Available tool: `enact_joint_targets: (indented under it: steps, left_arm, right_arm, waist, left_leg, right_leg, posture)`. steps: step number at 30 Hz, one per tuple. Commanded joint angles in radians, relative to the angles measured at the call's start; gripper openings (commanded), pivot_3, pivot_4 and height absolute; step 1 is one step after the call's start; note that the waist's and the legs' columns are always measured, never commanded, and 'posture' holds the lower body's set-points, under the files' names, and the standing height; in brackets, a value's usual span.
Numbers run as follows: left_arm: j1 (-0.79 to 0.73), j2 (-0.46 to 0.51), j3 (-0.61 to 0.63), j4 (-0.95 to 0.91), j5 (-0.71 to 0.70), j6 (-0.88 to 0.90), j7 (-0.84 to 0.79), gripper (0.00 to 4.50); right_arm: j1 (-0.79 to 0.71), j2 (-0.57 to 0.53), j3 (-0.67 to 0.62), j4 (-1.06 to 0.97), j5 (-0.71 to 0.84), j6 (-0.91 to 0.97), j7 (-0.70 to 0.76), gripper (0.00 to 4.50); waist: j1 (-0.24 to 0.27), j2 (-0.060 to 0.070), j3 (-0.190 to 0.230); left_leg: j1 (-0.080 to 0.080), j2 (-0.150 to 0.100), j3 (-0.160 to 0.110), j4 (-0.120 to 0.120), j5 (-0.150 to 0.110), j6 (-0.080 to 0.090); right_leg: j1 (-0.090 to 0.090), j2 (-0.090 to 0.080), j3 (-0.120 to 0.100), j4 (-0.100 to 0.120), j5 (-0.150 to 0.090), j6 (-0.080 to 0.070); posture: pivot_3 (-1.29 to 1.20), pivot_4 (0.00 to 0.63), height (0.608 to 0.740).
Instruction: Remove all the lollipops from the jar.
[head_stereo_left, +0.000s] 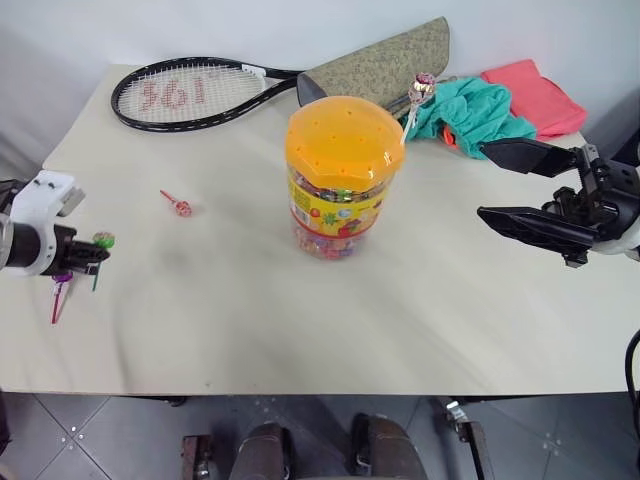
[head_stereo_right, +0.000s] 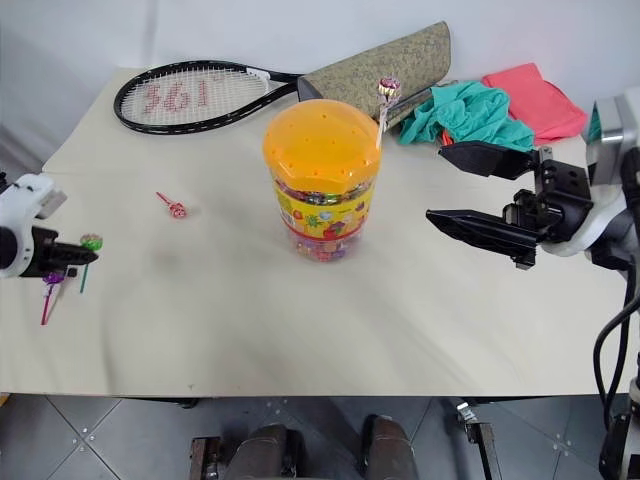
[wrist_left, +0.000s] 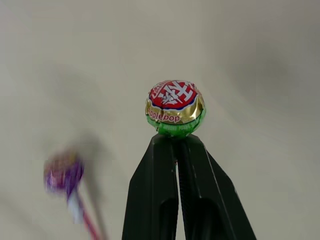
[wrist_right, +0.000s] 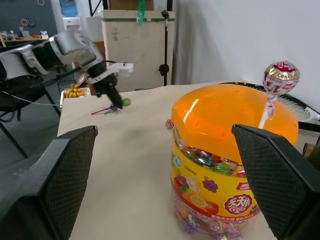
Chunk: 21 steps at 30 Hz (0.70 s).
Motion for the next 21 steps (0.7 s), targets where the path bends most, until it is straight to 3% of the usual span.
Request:
enact_joint_targets:
  steps: [1, 3, 6, 14, 18, 21]
  left_arm:
    - [0.066, 0.061, 0.039, -0.053, -0.045, 0.031, 0.001, 0.02]
    - [0.091, 0.079, 0.041, -0.054, -0.062, 0.044, 0.010, 0.02]
    - [0.102, 0.087, 0.064, -0.071, -0.092, 0.061, 0.022, 0.74]
    - [0.027, 0.112, 0.092, -0.133, -0.164, 0.008, 0.034, 3.08]
    - [-0.071, 0.052, 0.129, -0.146, -0.230, -0.089, 0.008, 4.34]
    - [-0.093, -0.015, 0.155, -0.128, -0.226, -0.296, 0.017, 4.46]
  right_arm:
    - [-0.034, 0.012, 0.003, 0.010, -0.013, -0.019, 0.020, 4.50]
    - [-0.045, 0.018, 0.010, 0.019, -0.022, -0.019, 0.027, 4.50]
    - [-0.055, 0.021, 0.015, 0.027, -0.032, -0.016, 0.038, 4.50]
    - [-0.061, 0.007, 0.015, 0.014, -0.059, -0.014, 0.059, 4.50]
    - [-0.069, 0.019, 0.019, -0.005, -0.074, 0.003, -0.004, 4.50]
    - [-0.075, 0.033, 0.064, -0.021, -0.102, 0.016, -0.046, 4.50]
  waist:
    - [0.001, 0.000, 0.000]
    - [0.003, 0.000, 0.000]
    - [0.008, 0.000, 0.000]
    - [0.013, 0.000, 0.000]
    - [0.014, 0.000, 0.000]
    - [0.011, 0.000, 0.000]
  left_leg:
    - [0.000, 0.000, 0.000, 0.000, 0.000, 0.000]
    - [0.000, 0.000, 0.001, 0.000, 0.000, 0.000]
    - [0.000, 0.000, 0.001, 0.000, 0.000, 0.000]
    - [0.000, 0.000, 0.001, 0.000, 0.000, 0.000]
    - [0.000, 0.000, 0.001, 0.000, 0.000, 0.000]
    - [0.000, 0.000, 0.002, 0.000, 0.000, 0.000]
  right_leg:
    - [0.000, 0.000, 0.000, 0.000, 0.000, 0.000]
    - [0.000, 0.000, 0.000, 0.000, 0.000, 0.000]
    - [0.000, 0.000, 0.000, 0.000, 0.000, 0.000]
    - [0.000, 0.000, 0.000, 0.000, 0.000, 0.000]
    - [0.000, 0.000, 0.000, 0.000, 0.000, 0.000]
    - [0.000, 0.000, 0.000, 0.000, 0.000, 0.000]
  posture:
    - [0.00, 0.150, 0.740]
    - [0.00, 0.150, 0.740]
    - [0.00, 0.150, 0.740]
    - [0.00, 0.150, 0.740]
    - [0.00, 0.150, 0.740]
    - [0.00, 0.150, 0.740]
